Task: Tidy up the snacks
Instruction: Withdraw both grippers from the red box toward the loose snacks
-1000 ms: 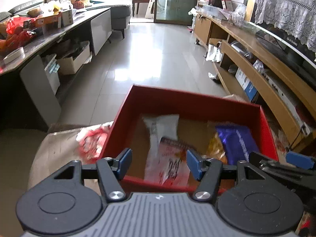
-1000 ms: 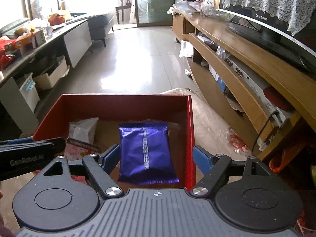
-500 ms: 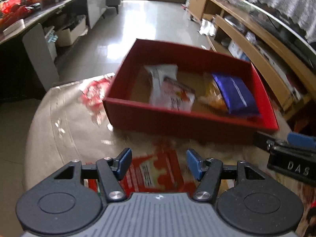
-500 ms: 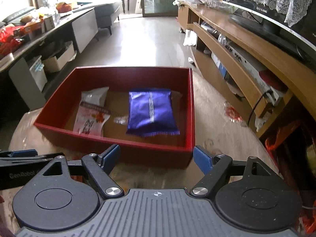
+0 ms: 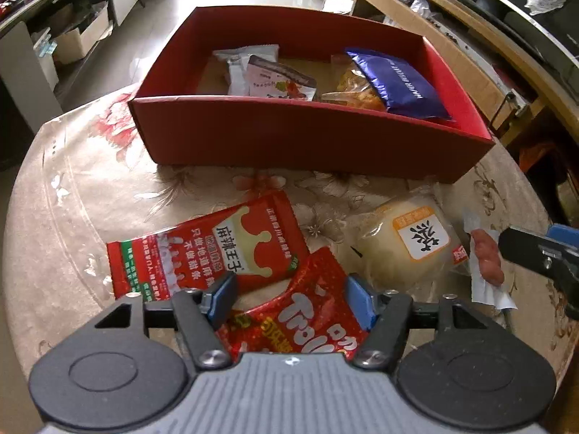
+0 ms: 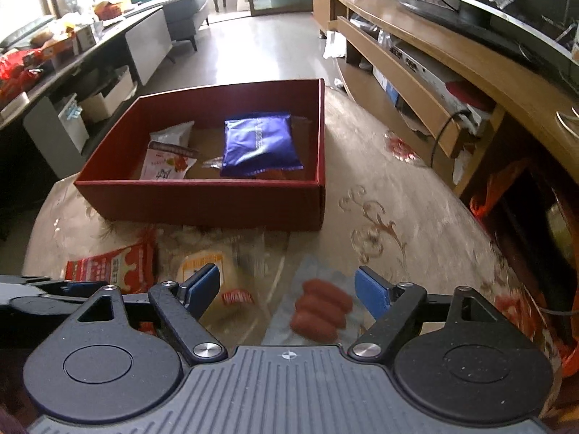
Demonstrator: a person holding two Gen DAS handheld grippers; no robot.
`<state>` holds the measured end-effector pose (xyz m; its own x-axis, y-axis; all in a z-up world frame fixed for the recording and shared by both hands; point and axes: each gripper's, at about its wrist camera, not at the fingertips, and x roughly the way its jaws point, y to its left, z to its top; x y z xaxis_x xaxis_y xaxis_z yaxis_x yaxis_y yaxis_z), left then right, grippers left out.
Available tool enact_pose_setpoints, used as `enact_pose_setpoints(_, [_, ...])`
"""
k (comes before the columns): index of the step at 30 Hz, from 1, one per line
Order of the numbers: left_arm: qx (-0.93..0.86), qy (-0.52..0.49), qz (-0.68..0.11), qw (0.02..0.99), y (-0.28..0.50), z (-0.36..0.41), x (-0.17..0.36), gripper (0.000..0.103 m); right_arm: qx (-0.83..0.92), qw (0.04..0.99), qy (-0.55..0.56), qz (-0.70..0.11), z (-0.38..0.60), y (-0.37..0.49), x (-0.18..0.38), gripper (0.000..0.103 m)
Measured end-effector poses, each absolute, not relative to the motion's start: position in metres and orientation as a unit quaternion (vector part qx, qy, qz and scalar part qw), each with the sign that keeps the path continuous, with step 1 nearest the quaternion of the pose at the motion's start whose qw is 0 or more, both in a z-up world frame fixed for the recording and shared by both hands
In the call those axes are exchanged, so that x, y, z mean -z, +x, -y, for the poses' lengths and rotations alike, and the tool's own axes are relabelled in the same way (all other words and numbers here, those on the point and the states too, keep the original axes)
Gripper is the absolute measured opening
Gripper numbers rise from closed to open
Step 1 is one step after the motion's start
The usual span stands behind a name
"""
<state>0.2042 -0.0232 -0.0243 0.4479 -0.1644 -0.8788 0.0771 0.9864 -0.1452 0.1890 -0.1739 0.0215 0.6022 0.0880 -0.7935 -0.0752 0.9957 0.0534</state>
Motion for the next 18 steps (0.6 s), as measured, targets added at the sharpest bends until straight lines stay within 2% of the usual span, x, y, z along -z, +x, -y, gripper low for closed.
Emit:
enact_pose_setpoints(11, [0.142, -0.062, -0.551, 0.820, 0.164, 0.025, 0.026, 0.069, -0.059, 0.890, 0.019, -0.452, 0.176, 0.177, -0.021, 0.087])
enact_pose_setpoints(18, [0.141, 0.019, -0.547, 0.825, 0.155, 0.049, 0.032, 0.076, -0.064, 0.890, 0.032, -0.450, 0.180, 0.166, -0.024, 0.087])
